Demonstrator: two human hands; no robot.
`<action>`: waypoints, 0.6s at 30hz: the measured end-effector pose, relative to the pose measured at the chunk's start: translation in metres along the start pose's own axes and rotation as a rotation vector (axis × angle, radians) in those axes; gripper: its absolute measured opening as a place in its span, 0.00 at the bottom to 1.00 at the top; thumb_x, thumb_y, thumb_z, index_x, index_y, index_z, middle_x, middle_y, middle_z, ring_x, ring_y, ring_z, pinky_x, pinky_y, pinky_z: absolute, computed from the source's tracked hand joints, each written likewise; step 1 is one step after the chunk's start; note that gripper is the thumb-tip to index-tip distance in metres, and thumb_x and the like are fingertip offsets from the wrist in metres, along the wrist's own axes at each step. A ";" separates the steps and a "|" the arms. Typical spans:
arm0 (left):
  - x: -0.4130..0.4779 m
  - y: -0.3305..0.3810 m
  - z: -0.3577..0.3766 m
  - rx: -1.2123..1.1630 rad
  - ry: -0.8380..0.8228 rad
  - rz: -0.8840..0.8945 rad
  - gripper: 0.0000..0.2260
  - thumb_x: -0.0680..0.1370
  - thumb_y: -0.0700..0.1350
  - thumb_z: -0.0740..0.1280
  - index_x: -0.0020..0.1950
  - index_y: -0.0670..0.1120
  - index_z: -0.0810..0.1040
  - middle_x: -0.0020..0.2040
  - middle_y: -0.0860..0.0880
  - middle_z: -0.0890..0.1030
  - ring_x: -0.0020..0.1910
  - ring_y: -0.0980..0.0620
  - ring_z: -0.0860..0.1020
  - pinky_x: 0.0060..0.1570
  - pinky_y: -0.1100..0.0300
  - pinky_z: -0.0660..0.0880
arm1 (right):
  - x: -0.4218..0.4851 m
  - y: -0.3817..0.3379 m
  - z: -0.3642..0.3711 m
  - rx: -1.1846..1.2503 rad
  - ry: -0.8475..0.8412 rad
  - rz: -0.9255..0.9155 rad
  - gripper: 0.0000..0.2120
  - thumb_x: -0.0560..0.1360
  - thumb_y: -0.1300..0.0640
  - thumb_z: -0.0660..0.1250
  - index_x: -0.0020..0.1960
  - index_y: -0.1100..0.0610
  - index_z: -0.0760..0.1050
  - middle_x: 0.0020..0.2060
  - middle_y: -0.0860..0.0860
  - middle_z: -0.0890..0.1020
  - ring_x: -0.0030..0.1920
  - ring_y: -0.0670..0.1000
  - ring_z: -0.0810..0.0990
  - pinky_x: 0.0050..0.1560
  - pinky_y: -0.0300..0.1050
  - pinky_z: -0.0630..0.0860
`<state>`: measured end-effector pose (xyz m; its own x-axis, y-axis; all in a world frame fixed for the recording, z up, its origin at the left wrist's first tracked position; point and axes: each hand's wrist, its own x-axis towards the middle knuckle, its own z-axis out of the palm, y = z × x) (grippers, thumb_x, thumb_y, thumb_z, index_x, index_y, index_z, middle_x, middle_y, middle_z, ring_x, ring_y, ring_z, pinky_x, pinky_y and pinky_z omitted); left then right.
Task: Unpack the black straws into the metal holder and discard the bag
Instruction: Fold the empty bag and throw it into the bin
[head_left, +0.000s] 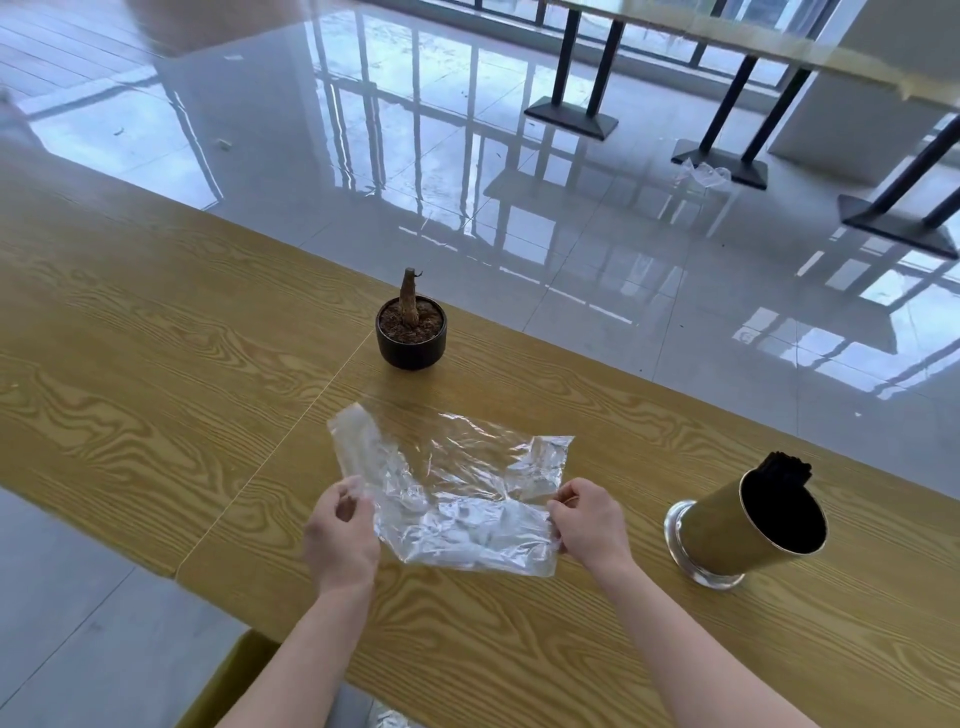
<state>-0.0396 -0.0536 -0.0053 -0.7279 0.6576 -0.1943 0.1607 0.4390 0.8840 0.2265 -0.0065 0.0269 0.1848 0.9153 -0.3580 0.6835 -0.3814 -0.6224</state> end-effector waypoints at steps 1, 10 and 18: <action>-0.007 0.006 -0.002 0.023 -0.013 0.126 0.08 0.77 0.41 0.70 0.56 0.47 0.83 0.47 0.50 0.84 0.48 0.48 0.82 0.51 0.52 0.79 | -0.001 -0.002 0.000 0.003 0.016 -0.010 0.02 0.76 0.58 0.68 0.45 0.55 0.79 0.36 0.52 0.85 0.37 0.55 0.85 0.42 0.55 0.83; -0.057 0.018 0.004 0.304 -0.268 1.134 0.07 0.78 0.43 0.67 0.51 0.46 0.85 0.56 0.48 0.85 0.58 0.50 0.82 0.53 0.53 0.78 | -0.013 -0.031 0.012 0.628 -0.164 0.167 0.19 0.81 0.44 0.64 0.46 0.60 0.82 0.42 0.64 0.86 0.33 0.54 0.82 0.32 0.46 0.77; -0.060 -0.005 -0.012 0.436 -0.469 1.234 0.06 0.74 0.45 0.72 0.51 0.52 0.83 0.59 0.54 0.84 0.63 0.52 0.80 0.61 0.53 0.70 | -0.020 -0.051 0.030 0.459 -0.208 0.086 0.15 0.66 0.53 0.77 0.42 0.65 0.80 0.36 0.57 0.81 0.36 0.54 0.78 0.41 0.60 0.80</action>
<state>-0.0052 -0.1026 0.0070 0.3102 0.8596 0.4060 0.7847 -0.4726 0.4010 0.1664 -0.0089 0.0449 0.0504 0.8509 -0.5229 0.2824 -0.5144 -0.8097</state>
